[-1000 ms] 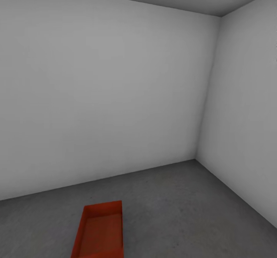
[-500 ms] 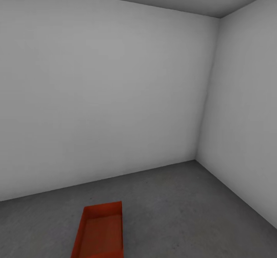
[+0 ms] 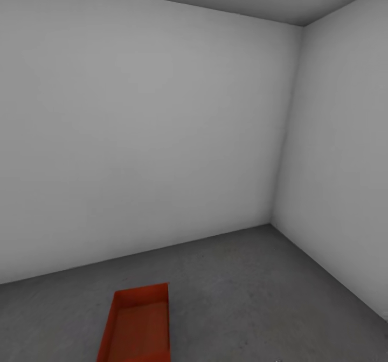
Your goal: Move the two storage containers from the living room to the garage. In the garage, place one container on the floor and stack the other container on top of it (either order is fine).
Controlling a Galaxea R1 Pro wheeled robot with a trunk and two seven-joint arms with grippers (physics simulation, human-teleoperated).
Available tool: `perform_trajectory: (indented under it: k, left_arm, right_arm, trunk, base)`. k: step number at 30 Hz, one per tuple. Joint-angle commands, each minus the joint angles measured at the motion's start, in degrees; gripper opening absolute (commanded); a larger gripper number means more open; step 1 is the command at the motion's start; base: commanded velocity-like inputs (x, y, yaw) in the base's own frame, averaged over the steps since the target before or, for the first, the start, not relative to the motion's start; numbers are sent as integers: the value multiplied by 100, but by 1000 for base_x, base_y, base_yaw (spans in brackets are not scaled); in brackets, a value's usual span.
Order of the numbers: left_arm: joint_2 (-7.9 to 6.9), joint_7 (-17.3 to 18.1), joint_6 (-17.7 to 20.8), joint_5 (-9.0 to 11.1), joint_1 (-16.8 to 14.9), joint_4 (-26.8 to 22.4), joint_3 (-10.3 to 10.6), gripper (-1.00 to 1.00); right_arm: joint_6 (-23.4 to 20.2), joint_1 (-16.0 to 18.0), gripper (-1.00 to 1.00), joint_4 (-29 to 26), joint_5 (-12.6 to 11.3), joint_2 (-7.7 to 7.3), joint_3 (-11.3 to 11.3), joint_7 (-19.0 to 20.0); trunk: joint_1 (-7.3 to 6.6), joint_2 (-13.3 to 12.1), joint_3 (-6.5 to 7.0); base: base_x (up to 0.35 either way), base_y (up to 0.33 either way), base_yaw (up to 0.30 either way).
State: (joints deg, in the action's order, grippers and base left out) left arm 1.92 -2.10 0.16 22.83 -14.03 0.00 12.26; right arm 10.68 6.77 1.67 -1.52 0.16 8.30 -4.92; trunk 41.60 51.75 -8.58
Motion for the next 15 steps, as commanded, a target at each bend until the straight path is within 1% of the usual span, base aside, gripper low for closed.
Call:
perform_trajectory:
  k: [1, 15]
  left_arm:
    - [1, -19, 2, 47, -3, 0, 49, 100]
    - [1, -19, 2, 47, -3, 0, 49, 100]
  right_arm:
    - [27, 9, 100, 18, -19, 2, 44, -17]
    - [21, 9, 100, 18, -68, -4, 29, -17]
  trunk:
    - [1, 6, -8]
    - [1, 6, -8]
  base:
    - [0, 0, -241]
    - [0, 0, -275]
